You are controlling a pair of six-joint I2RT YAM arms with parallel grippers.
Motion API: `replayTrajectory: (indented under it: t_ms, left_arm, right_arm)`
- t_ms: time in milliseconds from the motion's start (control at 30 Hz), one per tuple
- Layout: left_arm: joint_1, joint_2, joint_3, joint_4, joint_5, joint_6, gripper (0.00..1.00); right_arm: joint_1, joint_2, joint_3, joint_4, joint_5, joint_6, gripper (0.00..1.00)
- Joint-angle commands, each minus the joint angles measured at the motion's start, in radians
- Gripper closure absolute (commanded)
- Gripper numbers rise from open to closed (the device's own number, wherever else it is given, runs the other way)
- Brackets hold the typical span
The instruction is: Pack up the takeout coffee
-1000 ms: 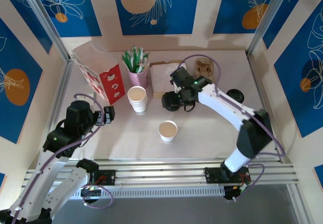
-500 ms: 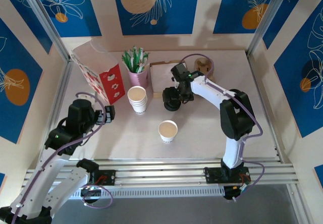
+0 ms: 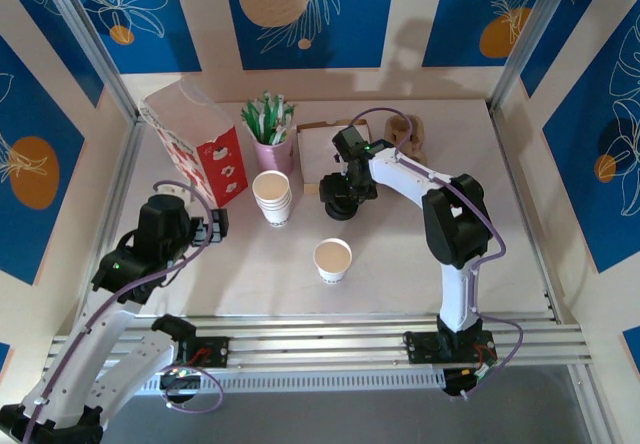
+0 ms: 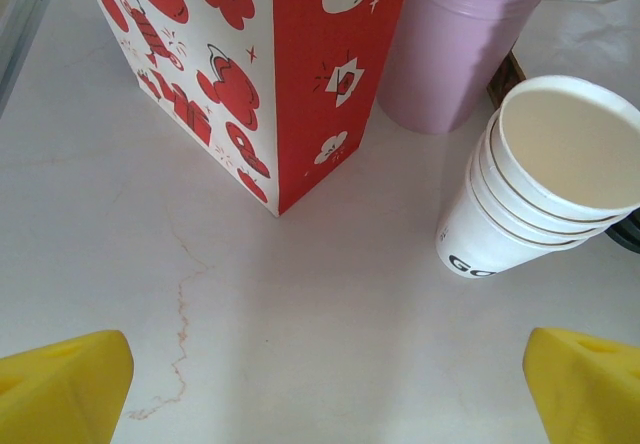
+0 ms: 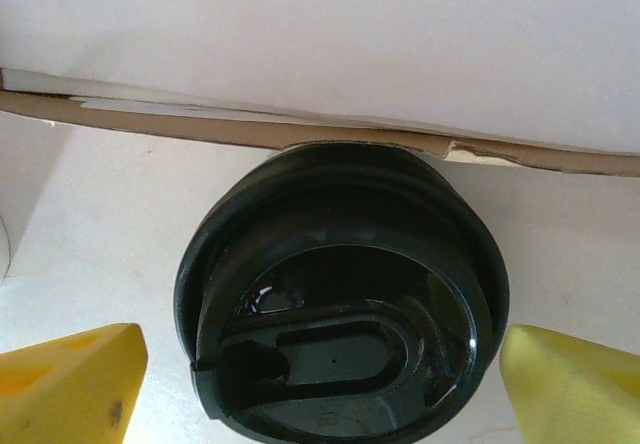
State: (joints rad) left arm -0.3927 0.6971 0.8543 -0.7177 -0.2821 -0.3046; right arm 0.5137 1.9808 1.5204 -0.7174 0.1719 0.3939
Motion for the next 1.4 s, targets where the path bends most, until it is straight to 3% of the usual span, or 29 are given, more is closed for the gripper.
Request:
replayTrajectory:
  t_ms: [0, 900, 1133, 1367]
  left_arm:
    - [0.012, 0.001, -0.006, 0.022, -0.016, 0.016, 0.00]
    - [0.012, 0.010, -0.006, 0.023, -0.009, 0.018, 0.00]
    - [0.012, 0.012, -0.008, 0.024, -0.005, 0.019, 0.00]
    - [0.012, 0.010, -0.008, 0.024, -0.003, 0.019, 0.00]
  right_arm:
    - [-0.003, 0.018, 0.024, -0.008, -0.010, -0.002, 0.10]
    - [0.003, 0.049, 0.028, -0.019, -0.019, 0.007, 0.19]
    - [0.005, 0.024, 0.036, -0.035, -0.011, 0.005, 0.28]
    - [0.010, -0.023, 0.039, -0.058, -0.005, 0.005, 0.29]
